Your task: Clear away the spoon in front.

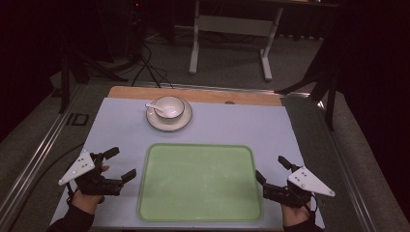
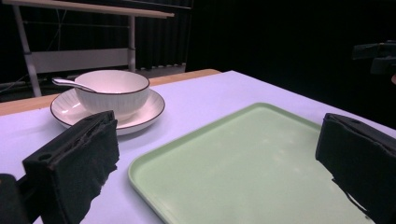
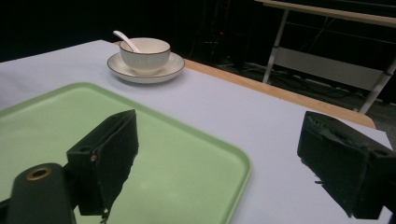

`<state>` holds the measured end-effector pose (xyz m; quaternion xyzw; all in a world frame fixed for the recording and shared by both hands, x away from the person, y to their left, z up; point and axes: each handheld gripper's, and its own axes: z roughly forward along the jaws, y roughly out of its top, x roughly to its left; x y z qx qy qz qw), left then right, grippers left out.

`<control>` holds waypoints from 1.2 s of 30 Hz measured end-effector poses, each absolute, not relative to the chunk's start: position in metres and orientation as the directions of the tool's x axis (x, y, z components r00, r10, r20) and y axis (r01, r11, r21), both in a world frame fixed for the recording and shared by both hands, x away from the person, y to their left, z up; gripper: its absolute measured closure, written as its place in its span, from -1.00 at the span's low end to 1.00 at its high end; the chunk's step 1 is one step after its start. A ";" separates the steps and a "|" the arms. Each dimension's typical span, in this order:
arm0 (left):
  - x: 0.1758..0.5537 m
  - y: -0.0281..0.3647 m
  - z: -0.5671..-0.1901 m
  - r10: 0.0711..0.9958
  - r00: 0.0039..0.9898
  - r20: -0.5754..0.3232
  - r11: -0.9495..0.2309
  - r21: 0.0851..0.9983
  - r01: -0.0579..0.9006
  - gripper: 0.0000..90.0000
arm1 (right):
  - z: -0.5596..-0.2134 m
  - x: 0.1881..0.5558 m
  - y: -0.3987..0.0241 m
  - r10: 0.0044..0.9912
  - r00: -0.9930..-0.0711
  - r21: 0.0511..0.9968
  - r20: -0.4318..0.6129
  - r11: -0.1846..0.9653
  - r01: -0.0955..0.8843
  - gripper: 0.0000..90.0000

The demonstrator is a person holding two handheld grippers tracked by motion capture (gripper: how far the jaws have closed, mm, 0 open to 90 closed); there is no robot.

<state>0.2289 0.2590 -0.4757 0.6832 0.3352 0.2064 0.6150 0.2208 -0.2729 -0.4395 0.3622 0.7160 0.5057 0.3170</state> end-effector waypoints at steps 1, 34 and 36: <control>0.229 0.259 -0.476 0.712 0.690 -0.130 -0.019 0.979 0.205 -1.00 | -0.439 0.221 -0.273 0.839 -0.537 0.954 -0.088 0.226 0.198 -0.73; 0.269 0.211 -0.385 0.566 0.813 -0.138 0.014 0.987 0.158 -1.00 | -0.435 0.214 -0.265 0.826 -0.557 0.959 -0.087 0.221 0.178 -0.72; 0.277 0.214 -0.381 0.555 0.817 -0.157 0.034 0.985 0.167 -1.00 | -0.435 0.214 -0.264 0.825 -0.557 0.958 -0.092 0.226 0.176 -0.72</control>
